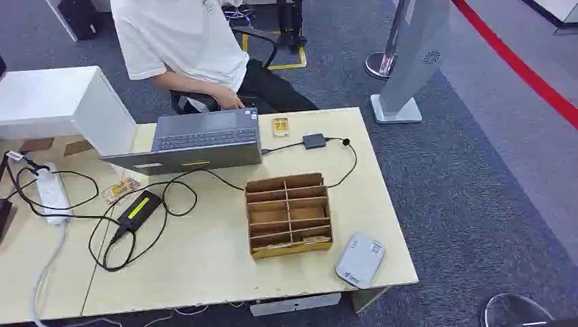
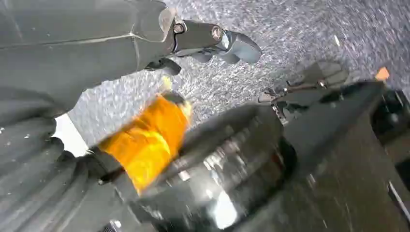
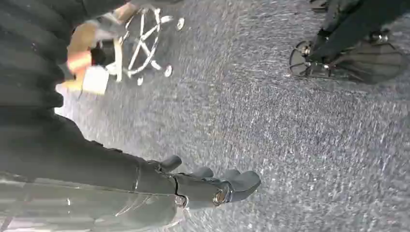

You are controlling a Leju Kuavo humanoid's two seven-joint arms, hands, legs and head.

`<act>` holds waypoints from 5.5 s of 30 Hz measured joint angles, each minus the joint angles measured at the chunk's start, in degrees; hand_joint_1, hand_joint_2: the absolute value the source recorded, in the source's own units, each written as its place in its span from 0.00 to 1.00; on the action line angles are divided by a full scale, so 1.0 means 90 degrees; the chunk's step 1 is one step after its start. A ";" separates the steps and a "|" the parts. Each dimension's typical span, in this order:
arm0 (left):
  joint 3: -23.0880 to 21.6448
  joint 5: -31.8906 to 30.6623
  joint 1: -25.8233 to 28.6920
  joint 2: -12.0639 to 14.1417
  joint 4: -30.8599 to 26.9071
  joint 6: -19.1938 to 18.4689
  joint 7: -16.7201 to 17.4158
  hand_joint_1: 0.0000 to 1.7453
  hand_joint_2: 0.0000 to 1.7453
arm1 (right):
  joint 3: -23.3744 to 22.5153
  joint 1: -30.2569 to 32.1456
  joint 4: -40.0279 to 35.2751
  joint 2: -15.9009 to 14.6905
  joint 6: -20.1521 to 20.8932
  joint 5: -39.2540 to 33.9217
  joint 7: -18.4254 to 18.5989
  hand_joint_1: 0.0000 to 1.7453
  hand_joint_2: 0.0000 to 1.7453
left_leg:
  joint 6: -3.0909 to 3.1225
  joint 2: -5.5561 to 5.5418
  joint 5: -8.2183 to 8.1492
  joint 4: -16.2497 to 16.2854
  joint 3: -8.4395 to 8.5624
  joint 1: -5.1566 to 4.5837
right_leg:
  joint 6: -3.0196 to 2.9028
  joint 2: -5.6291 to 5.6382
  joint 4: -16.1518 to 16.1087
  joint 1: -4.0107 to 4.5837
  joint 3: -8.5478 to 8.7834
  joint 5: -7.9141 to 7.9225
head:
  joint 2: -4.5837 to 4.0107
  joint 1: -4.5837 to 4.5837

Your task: Pass the card to the sensor for recognition and then transmit it.

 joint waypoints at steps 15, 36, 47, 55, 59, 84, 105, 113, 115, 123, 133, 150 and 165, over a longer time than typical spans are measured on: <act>-0.0381 -0.2881 -0.0930 -0.0515 0.0294 -0.0445 0.0716 0.00 1.00 | 0.1720 -0.0586 0.0410 0.0119 -0.0306 0.0704 0.0777 0.00 1.00 | 0.0008 -0.0005 0.0006 0.0001 0.0001 -0.0001 | 0.0005 -0.0002 0.0000 -0.0005 0.0007 0.0005 | 0.0002 0.0002; -0.1309 -0.6423 -0.1696 -0.1178 0.0765 -0.1333 0.1059 0.00 1.00 | 0.2380 -0.1512 0.0898 -0.1188 -0.2664 0.0668 0.0847 0.00 1.00 | 0.0014 -0.0001 0.0011 0.0009 -0.0001 -0.0008 | 0.0010 -0.0001 -0.0001 -0.0006 0.0003 0.0020 | 0.0000 -0.0007; -0.1569 -0.6700 -0.1747 -0.1224 0.0823 -0.1515 0.0796 0.00 1.00 | 0.2069 -0.2181 0.0898 -0.2295 -0.3274 0.0503 0.0602 0.00 1.00 | 0.0018 -0.0001 0.0013 0.0016 -0.0001 -0.0011 | 0.0013 -0.0003 -0.0002 -0.0008 0.0003 0.0023 | 0.0000 -0.0002; -0.1666 -0.6826 -0.1755 -0.1251 0.0833 -0.1578 0.0653 0.00 1.00 | 0.1957 -0.2384 0.0894 -0.2545 -0.3509 0.0544 0.0502 0.00 1.00 | 0.0018 0.0000 0.0013 0.0012 -0.0005 -0.0009 | 0.0012 0.0000 0.0001 -0.0007 0.0002 0.0023 | 0.0000 -0.0005; -0.1751 -0.6906 -0.1760 -0.1268 0.0833 -0.1613 0.0534 0.00 1.00 | 0.1887 -0.2863 0.0881 -0.2854 -0.3538 0.0758 0.0374 0.00 1.00 | 0.0028 0.0010 0.0020 0.0015 -0.0005 -0.0012 | 0.0021 0.0003 0.0000 -0.0009 0.0001 0.0035 | 0.0000 -0.0005; -0.2407 -0.7562 -0.1900 -0.1282 0.0857 -0.1977 -0.0051 0.00 1.00 | 0.2049 -0.6889 -0.0422 -0.2106 -0.3133 0.5035 -0.0136 0.00 1.00 | 0.0014 0.0015 0.0069 0.0017 -0.0025 -0.0006 | 0.0002 0.0016 0.0028 -0.0004 -0.0030 0.0063 | 0.0000 -0.0003; -0.2905 -0.7625 -0.2050 -0.1321 0.0908 -0.2059 -0.0822 0.00 1.00 | 0.2691 -0.7695 -0.0663 -0.0089 -0.2409 0.7429 -0.0452 0.00 1.00 | -0.0005 0.0023 0.0081 0.0018 -0.0047 -0.0005 | -0.0009 0.0025 0.0034 -0.0004 -0.0063 0.0079 | 0.0000 -0.0005; -0.2951 -0.7428 -0.2150 -0.1382 0.0913 -0.2727 -0.0775 0.00 1.00 | 0.2795 -0.7662 -0.0765 0.0644 -0.1996 0.7662 -0.0462 0.00 1.00 | -0.0014 0.0020 0.0087 0.0014 -0.0051 0.0006 | -0.0013 0.0023 0.0036 0.0008 -0.0071 0.0081 | 0.0000 -0.0007; -0.2951 -0.7404 -0.2150 -0.1382 0.0913 -0.2764 -0.0765 0.00 1.00 | 0.2805 -0.7635 -0.0794 0.0707 -0.1994 0.7681 -0.0481 0.00 1.00 | -0.0014 0.0018 0.0087 0.0014 -0.0055 0.0006 | -0.0013 0.0021 0.0036 0.0008 -0.0072 0.0081 | 0.0000 -0.0007; -0.2951 -0.7268 -0.2159 -0.1387 0.0913 -0.3043 -0.0649 0.00 1.00 | 0.2807 -0.7576 -0.0802 0.0775 -0.1918 0.7618 -0.0559 1.00 1.00 | -0.0013 0.0017 0.0087 0.0019 -0.0060 0.0004 | -0.0010 0.0017 0.0032 0.0007 -0.0071 0.0084 | 0.0000 -0.0005; -0.2951 -0.7210 -0.2185 -0.1391 0.0913 -0.3184 -0.0598 0.00 1.00 | 0.2720 -0.7433 -0.0802 0.0733 -0.1882 0.7587 -0.0665 1.00 1.00 | -0.0014 0.0017 0.0087 0.0018 -0.0060 0.0005 | -0.0012 0.0019 0.0033 0.0008 -0.0076 0.0086 | 0.0000 -0.0005; -0.2951 -0.7193 -0.2193 -0.1391 0.0913 -0.3240 -0.0688 0.00 1.00 | 0.2586 -0.7225 -0.0816 0.0532 -0.2309 0.7308 -0.1170 1.00 1.00 | -0.0014 0.0014 0.0087 0.0018 -0.0060 0.0005 | -0.0012 0.0017 0.0032 0.0008 -0.0075 0.0086 | 0.0000 -0.0005; -0.2951 -0.7003 -0.2184 -0.1387 0.0935 -0.3036 -0.0576 0.00 1.00 | 0.2015 -0.5866 -0.2016 -0.0292 -0.2633 0.6278 -0.2230 1.00 1.00 | -0.0013 0.0002 0.0086 0.0018 -0.0065 0.0003 | -0.0011 0.0009 0.0030 0.0006 -0.0075 0.0086 | 0.0002 -0.0005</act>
